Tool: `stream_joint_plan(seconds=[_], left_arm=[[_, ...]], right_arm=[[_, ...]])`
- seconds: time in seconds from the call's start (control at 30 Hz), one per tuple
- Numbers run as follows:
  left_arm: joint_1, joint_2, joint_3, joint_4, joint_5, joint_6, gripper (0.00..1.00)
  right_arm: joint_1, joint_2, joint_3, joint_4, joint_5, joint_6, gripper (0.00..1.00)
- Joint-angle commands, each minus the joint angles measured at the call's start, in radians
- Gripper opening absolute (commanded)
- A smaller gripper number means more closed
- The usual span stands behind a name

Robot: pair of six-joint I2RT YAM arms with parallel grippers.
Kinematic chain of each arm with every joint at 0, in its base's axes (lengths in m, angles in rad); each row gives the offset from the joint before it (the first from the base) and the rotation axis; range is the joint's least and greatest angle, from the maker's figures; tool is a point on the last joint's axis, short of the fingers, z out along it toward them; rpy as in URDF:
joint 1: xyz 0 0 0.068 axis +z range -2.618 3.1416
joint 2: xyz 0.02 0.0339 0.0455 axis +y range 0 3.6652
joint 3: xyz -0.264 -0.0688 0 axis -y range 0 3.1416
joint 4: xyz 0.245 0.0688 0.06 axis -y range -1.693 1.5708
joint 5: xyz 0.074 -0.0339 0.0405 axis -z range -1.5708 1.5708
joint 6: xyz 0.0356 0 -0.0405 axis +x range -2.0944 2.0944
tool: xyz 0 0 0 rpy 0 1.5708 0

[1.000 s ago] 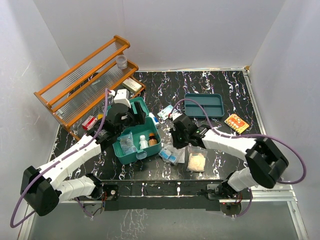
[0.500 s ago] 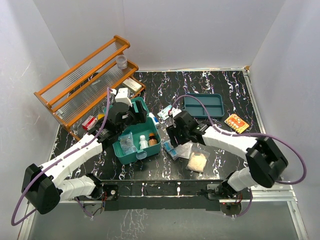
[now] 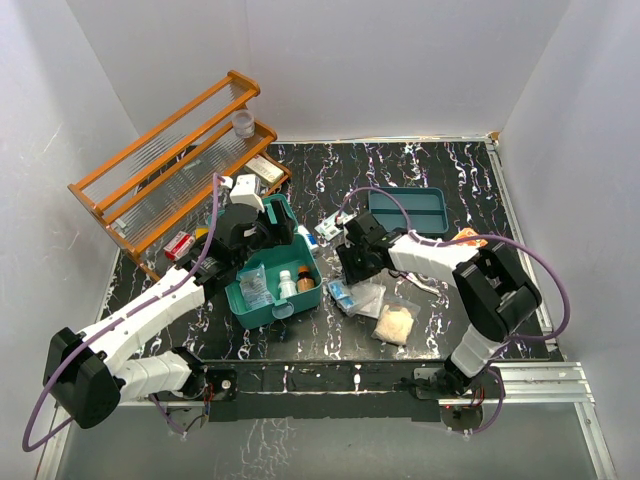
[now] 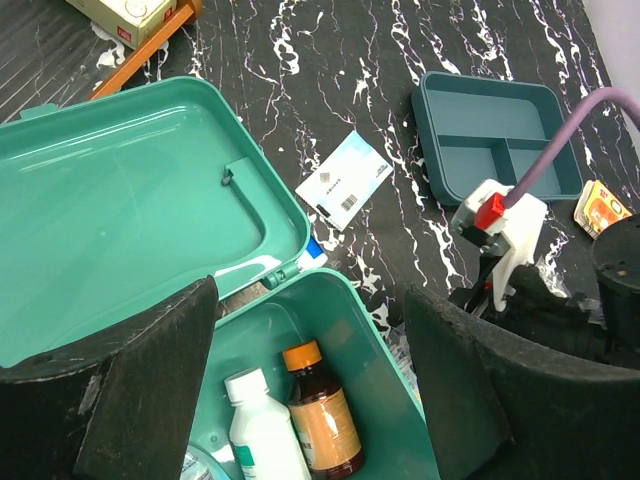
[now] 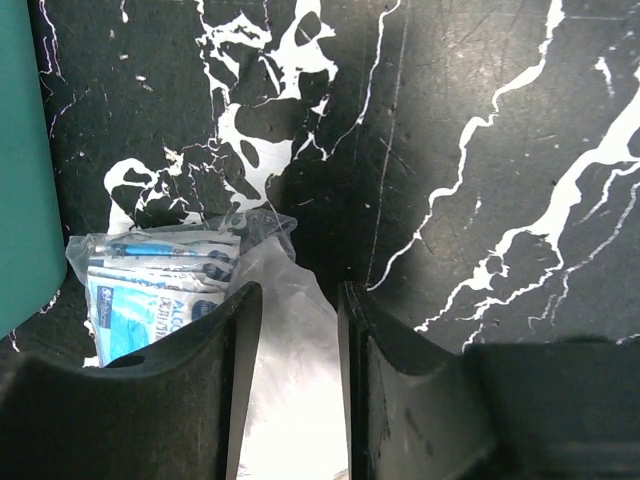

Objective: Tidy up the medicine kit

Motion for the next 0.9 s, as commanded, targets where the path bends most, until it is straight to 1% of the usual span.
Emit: stream_joint_plan(seconds=[0.0,0.07,0.17,0.23,0.3,0.37,0.5,0.7,0.8,0.87], left_arm=[[0.004,-0.014,0.037,0.019,0.006,-0.001,0.74],[0.004,-0.015,0.037,0.015,0.007,-0.001,0.74],[0.004,-0.016,0.04,0.015,0.01,0.003,0.74],[0.004,-0.015,0.041,0.014,0.011,0.009,0.74],[0.004,-0.015,0.043,0.011,0.015,0.013,0.74],[0.004,-0.014,0.044,0.01,0.026,0.016,0.74],[0.004,-0.011,0.049,0.01,0.039,0.019,0.74],[0.025,0.003,0.073,-0.013,0.067,-0.01,0.76],[0.05,0.013,0.096,-0.026,0.102,-0.041,0.76],[0.068,0.02,0.111,-0.026,0.146,-0.059,0.77]], right_arm=[[0.002,0.026,0.041,0.041,-0.04,-0.022,0.32],[0.0,0.043,0.05,0.047,-0.04,-0.012,0.23],[0.0,0.057,0.069,0.054,0.043,0.017,0.05],[-0.002,0.046,0.078,0.071,0.123,0.042,0.0],[-0.002,0.034,0.094,0.08,0.199,0.061,0.0],[-0.003,0.019,0.11,0.089,0.242,0.065,0.0],[-0.005,-0.037,0.138,0.11,0.271,0.071,0.0],[-0.021,-0.131,0.173,0.141,0.269,0.073,0.0],[-0.027,-0.164,0.23,0.134,0.237,0.078,0.0],[-0.028,-0.185,0.273,0.136,0.187,0.081,0.0]])
